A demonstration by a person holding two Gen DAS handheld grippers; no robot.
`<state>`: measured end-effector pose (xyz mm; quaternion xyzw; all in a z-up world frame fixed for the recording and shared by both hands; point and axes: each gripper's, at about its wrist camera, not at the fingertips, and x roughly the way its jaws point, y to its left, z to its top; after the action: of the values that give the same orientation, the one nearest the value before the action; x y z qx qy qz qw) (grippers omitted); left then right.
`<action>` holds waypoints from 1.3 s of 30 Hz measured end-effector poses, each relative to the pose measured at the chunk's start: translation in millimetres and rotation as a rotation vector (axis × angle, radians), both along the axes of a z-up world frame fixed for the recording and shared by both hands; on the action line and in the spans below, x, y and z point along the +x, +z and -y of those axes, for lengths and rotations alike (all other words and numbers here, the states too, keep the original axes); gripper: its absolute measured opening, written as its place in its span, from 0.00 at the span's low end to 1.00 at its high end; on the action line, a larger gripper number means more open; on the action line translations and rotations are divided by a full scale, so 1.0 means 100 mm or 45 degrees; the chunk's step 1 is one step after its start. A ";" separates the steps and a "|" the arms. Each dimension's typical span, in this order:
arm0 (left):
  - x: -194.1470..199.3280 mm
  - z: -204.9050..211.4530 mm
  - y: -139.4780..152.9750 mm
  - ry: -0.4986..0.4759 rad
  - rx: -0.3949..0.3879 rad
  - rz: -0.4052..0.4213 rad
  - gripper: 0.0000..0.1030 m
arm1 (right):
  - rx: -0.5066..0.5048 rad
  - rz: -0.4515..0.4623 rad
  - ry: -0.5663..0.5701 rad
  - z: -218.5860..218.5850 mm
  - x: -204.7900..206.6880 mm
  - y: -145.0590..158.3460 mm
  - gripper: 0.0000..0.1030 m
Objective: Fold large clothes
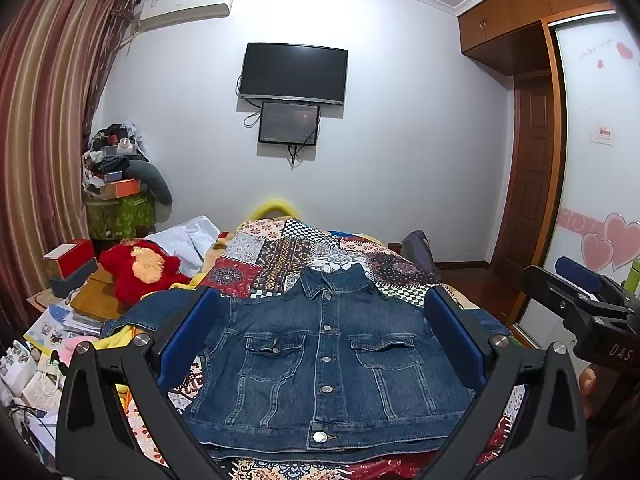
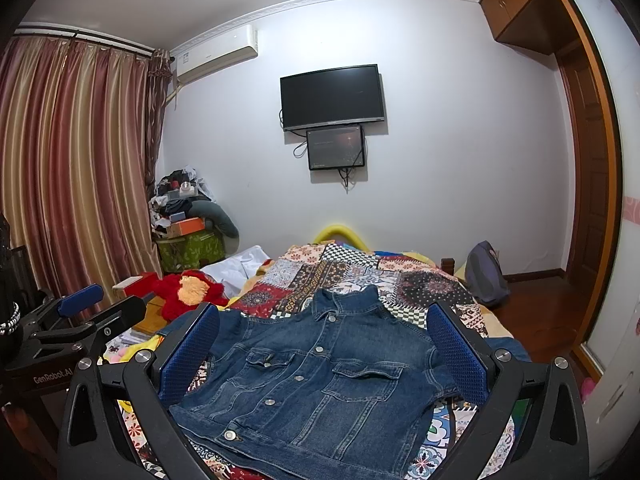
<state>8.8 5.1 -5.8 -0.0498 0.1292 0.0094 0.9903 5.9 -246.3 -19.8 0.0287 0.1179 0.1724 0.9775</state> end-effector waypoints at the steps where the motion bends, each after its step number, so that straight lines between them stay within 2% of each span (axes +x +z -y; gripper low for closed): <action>1: 0.00 0.00 0.00 0.001 0.000 0.000 1.00 | 0.001 0.000 0.000 0.00 0.00 0.00 1.00; 25: 0.02 -0.01 0.04 0.011 0.002 -0.001 1.00 | 0.001 -0.007 0.002 -0.01 -0.02 0.00 1.00; 34: 0.10 -0.14 -0.03 0.032 -0.021 -0.001 1.00 | -0.017 -0.040 0.006 -0.10 0.10 -0.03 1.00; 39: 0.29 -0.29 -0.13 0.051 -0.034 -0.028 1.00 | -0.046 -0.064 0.011 -0.19 0.30 -0.05 1.00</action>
<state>37.8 34.3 -18.7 -0.0655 0.1392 0.0281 0.9877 35.8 -227.1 -24.6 0.0146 0.1456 0.1737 0.9739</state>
